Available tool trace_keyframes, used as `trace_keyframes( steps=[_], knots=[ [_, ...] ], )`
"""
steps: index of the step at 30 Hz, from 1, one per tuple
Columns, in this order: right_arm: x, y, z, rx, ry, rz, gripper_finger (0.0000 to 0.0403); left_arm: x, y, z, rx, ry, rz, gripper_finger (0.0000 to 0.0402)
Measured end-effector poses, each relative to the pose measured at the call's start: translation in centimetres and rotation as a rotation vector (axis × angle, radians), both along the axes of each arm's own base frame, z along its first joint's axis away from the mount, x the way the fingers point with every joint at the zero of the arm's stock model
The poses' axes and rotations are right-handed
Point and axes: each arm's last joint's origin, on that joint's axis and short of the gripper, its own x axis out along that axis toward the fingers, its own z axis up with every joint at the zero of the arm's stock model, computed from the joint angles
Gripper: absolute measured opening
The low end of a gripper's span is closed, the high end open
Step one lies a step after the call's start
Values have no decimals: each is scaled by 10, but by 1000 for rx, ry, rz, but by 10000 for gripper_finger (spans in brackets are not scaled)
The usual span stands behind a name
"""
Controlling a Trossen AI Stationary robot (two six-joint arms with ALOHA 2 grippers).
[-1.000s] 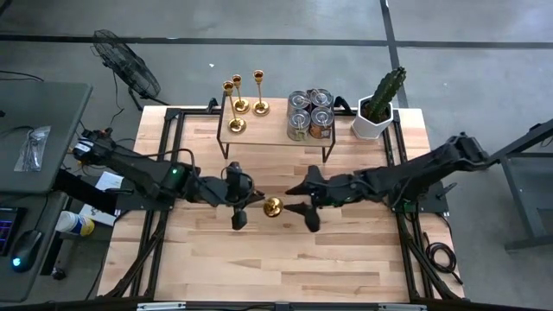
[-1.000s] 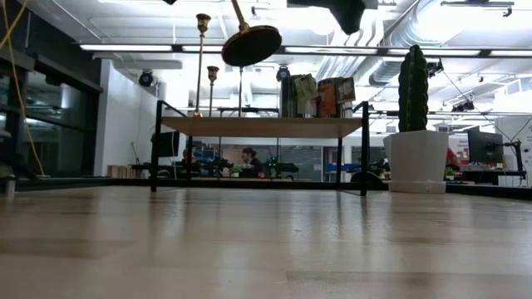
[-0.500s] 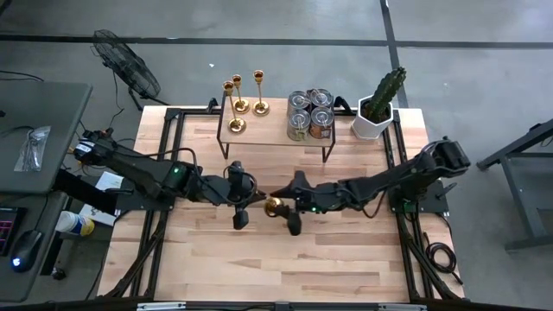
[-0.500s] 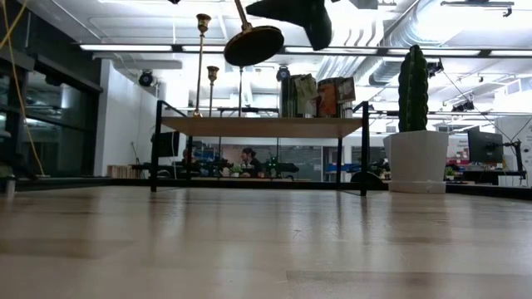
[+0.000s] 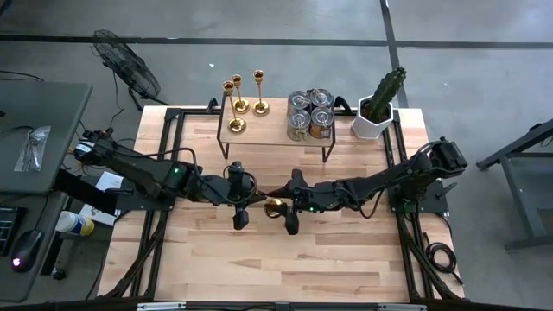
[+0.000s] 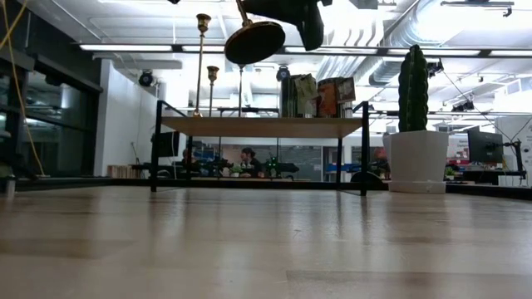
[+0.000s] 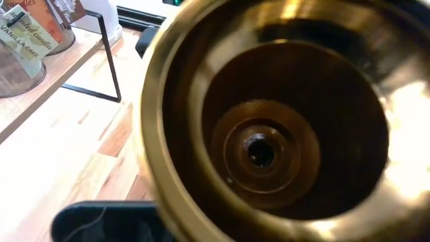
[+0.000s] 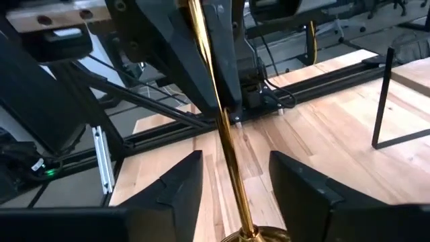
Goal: Pick & Place candle stick holders
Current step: Put the gold candle holder on the shelf
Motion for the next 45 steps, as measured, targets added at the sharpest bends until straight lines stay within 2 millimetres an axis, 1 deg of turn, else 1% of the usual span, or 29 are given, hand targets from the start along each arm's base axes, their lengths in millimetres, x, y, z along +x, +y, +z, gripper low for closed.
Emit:
trace_keyframes(
  steps=[5, 7, 12, 15, 18, 24, 32, 39, 45],
  knots=[
    [0, 0, 2, -27, -16, 5, 138, 1, 0, 2, -14, -23, -2, 8],
    [0, 0, 2, -34, -15, 8, 131, 2, -1, 4, -25, -47, -16, 8],
    [0, 0, 1, -48, -11, 3, 120, 4, -1, 2, -11, -35, -8, 8],
    [0, 0, 2, -46, -17, -1, 106, 4, -2, 2, -14, -39, -12, 8],
    [0, 0, 2, -46, -20, 1, 81, 4, -1, 2, -14, -37, -13, 8],
    [0, 1, 2, -54, -19, 28, 16, 4, -2, 2, -22, -35, -12, 8],
    [0, 1, 3, -48, -23, 40, 9, 4, -2, 2, -26, -36, -19, 10],
    [0, 1, 3, -9, -26, 36, 6, 3, -2, 2, -18, -32, -16, 59],
    [0, 1, 3, -4, -25, 35, 5, 3, -2, 2, -16, -31, -22, 76]
  ],
)
